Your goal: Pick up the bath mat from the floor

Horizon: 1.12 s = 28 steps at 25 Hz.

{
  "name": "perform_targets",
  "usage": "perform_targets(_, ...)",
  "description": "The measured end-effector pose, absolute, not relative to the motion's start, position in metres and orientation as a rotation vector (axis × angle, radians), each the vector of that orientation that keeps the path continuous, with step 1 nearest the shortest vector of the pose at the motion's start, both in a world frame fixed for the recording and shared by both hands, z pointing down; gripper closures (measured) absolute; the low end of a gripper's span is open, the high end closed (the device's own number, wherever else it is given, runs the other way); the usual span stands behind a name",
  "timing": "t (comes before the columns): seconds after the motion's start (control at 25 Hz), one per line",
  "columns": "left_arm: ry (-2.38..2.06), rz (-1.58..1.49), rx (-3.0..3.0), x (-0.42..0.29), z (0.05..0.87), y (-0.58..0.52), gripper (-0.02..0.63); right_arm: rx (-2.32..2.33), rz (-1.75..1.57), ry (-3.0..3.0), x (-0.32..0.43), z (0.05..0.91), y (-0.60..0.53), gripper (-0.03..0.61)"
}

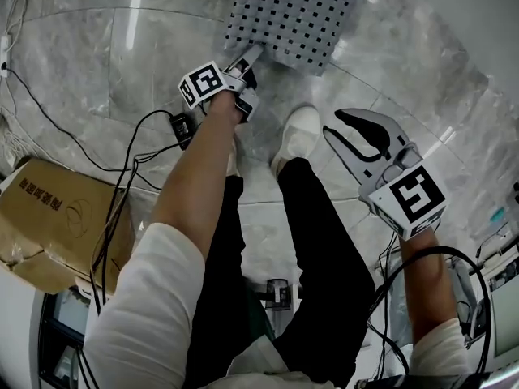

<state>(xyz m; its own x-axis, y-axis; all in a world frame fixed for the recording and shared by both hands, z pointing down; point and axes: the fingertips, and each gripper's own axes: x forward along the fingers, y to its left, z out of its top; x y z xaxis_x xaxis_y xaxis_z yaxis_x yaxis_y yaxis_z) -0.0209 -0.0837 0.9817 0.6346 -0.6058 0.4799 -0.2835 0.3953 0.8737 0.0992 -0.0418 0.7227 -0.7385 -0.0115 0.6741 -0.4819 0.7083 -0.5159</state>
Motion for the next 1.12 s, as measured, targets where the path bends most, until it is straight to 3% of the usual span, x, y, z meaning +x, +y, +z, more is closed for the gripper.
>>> perform_targets(0.28, -0.798, -0.415, 1.184, -0.002, 0.98, -0.111, 0.411, 0.374, 0.93, -2.233, 0.092, 0.742, -0.041, 0.469)
perform_targets(0.4, -0.776, -0.449, 1.219, 0.006, 0.969, -0.135, 0.455, 0.372, 0.921, -2.234, 0.089, 0.741, -0.047, 0.469)
perform_targets(0.48, -0.798, -0.45, 1.249, 0.006, 0.962, -0.147, 0.552, 0.378, 0.917, -2.241, 0.086, 0.739, -0.049, 0.469)
perform_targets(0.56, -0.79, -0.453, 1.28, 0.007, 0.953, -0.155, 0.586, 0.382, 0.911, -2.251, 0.083, 0.737, -0.05, 0.469)
perform_targets(1.12, -0.77, -0.524, 1.361, 0.018, 0.814, -0.19, 0.598, 0.514, 0.918, -2.304, 0.085, 0.643, -0.063, 0.489)
